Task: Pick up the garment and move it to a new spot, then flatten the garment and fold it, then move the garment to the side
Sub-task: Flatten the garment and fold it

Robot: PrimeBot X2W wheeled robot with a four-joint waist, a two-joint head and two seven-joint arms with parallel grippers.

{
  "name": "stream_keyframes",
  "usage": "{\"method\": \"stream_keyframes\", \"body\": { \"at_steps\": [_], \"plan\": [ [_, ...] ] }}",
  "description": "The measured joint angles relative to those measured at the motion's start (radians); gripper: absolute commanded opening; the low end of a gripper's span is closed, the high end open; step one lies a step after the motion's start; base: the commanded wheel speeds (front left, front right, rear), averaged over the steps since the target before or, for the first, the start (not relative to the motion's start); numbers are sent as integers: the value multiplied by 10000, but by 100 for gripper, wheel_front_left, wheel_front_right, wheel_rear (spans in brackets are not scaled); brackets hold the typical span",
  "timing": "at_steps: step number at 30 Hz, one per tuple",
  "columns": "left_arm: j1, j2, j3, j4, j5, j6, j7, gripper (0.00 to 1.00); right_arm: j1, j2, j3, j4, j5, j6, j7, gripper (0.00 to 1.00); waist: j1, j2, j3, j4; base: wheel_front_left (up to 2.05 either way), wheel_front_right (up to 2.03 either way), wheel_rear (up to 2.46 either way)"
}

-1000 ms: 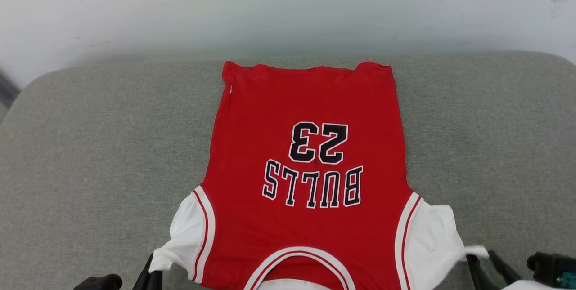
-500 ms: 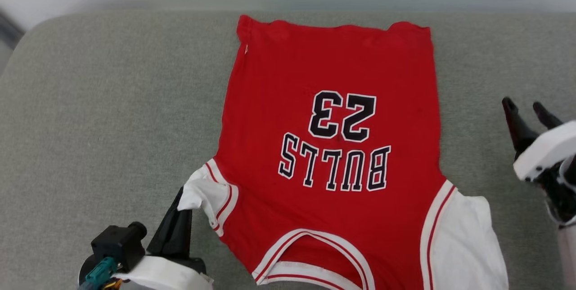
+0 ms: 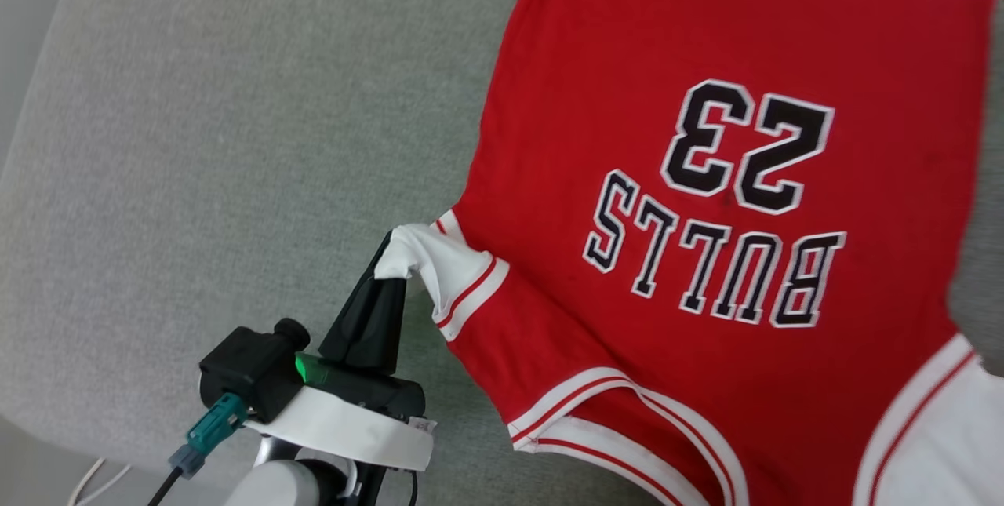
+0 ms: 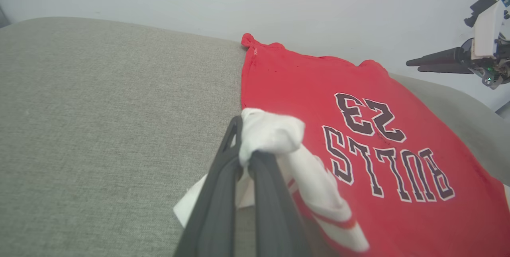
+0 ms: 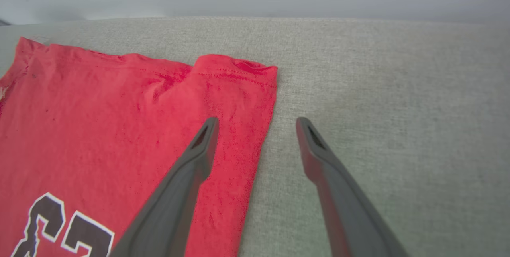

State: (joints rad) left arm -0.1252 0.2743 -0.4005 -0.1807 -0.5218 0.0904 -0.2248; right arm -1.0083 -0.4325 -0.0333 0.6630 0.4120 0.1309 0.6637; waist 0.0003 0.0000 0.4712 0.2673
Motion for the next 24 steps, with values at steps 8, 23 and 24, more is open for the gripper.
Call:
{"method": "stream_keyframes", "body": {
  "at_steps": [8, 23, 24],
  "plan": [
    [-477, -303, -224, 387, 2, -366, -165, 0, -1220, 35, -148, 947, -474, 2, 882, 100, -1, 0, 1156, 738, 0, 0, 0],
    [-495, -466, -109, 1254, -104, -637, -309, 0, -1248, 94, -479, 1776, -1682, 8, 1979, 0, -2, 0, 691, 843, 0, 0, 0],
    [-283, -364, 29, 1476, -136, -594, -311, 0, -680, 46, -105, 1511, -1687, 8, 2029, 0, -1, 0, 262, 668, 0, 0, 0]
  ]
}}
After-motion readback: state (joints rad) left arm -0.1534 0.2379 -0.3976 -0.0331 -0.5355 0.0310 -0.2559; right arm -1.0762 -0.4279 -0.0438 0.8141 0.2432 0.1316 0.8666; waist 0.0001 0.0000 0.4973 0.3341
